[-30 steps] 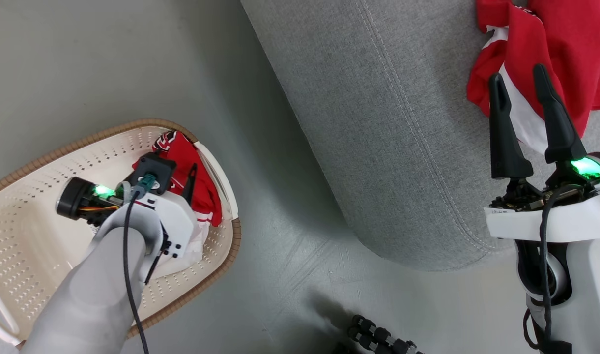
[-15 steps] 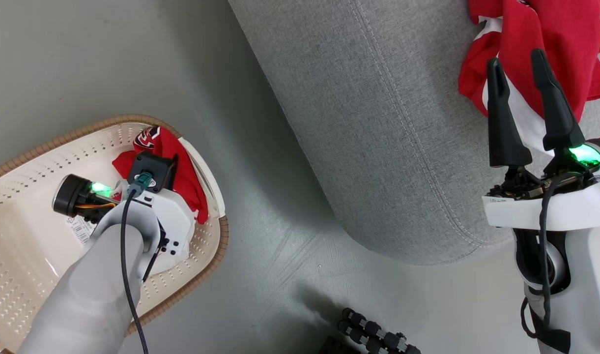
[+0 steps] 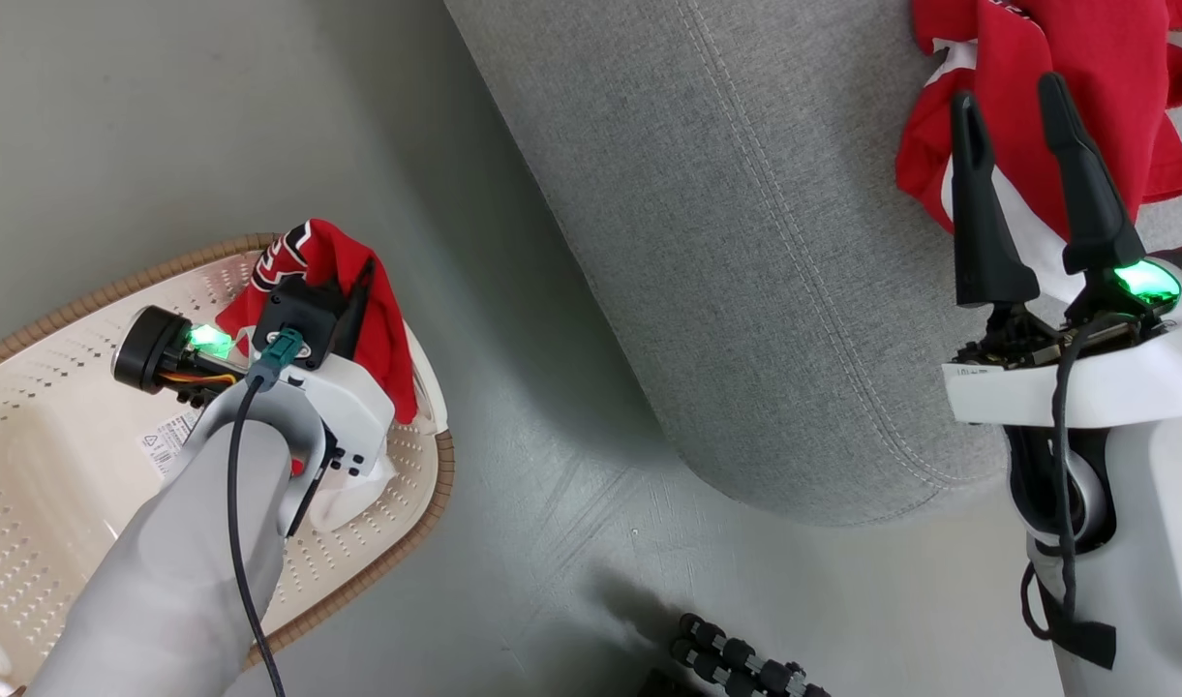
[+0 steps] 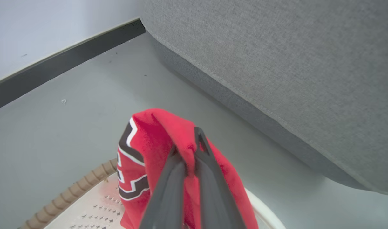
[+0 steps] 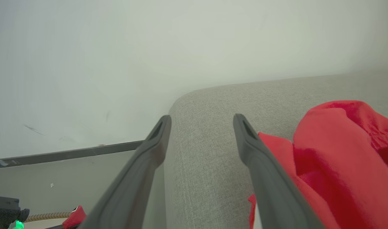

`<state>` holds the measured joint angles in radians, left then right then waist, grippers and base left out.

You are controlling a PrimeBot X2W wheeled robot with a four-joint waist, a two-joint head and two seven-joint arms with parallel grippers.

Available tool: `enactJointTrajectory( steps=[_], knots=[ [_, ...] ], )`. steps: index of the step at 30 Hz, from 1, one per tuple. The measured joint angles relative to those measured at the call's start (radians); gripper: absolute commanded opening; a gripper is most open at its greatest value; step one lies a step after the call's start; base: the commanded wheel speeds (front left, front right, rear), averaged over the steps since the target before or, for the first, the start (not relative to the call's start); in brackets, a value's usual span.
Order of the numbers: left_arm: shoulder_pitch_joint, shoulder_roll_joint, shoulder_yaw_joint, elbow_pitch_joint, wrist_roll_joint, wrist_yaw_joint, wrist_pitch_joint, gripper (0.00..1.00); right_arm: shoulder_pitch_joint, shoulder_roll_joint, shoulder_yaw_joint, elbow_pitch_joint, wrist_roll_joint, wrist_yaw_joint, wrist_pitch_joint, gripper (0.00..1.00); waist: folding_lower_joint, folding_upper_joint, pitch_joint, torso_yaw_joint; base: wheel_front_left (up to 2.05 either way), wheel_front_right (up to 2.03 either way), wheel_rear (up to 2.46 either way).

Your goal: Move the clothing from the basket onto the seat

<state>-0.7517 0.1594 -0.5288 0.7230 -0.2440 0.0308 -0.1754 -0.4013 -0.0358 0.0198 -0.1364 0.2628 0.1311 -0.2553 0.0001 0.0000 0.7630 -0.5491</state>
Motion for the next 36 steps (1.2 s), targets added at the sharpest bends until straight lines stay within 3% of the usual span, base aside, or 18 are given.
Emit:
enactJointTrajectory(
  steps=[6,24,36],
  knots=[
    [0.004,0.016,0.0,-0.051,0.016,0.007,-0.031,0.0,-0.038,0.0,0.005,0.016,-0.012,0.0,0.0,1.0,-0.0001,0.0,-0.016,0.018,0.0,0.0,0.0],
    [0.046,0.134,0.08,-0.33,0.053,0.1,-0.064,0.0,-0.095,-0.002,0.066,0.117,-0.068,0.0,0.0,1.0,0.0,0.0,-0.105,0.117,0.0,0.0,0.0],
    [0.074,0.196,0.103,-0.516,0.053,0.103,-0.069,0.0,-0.119,-0.005,0.105,0.183,-0.104,0.0,0.0,1.0,-0.0001,0.0,-0.198,0.189,0.0,0.0,0.0]
  ],
)
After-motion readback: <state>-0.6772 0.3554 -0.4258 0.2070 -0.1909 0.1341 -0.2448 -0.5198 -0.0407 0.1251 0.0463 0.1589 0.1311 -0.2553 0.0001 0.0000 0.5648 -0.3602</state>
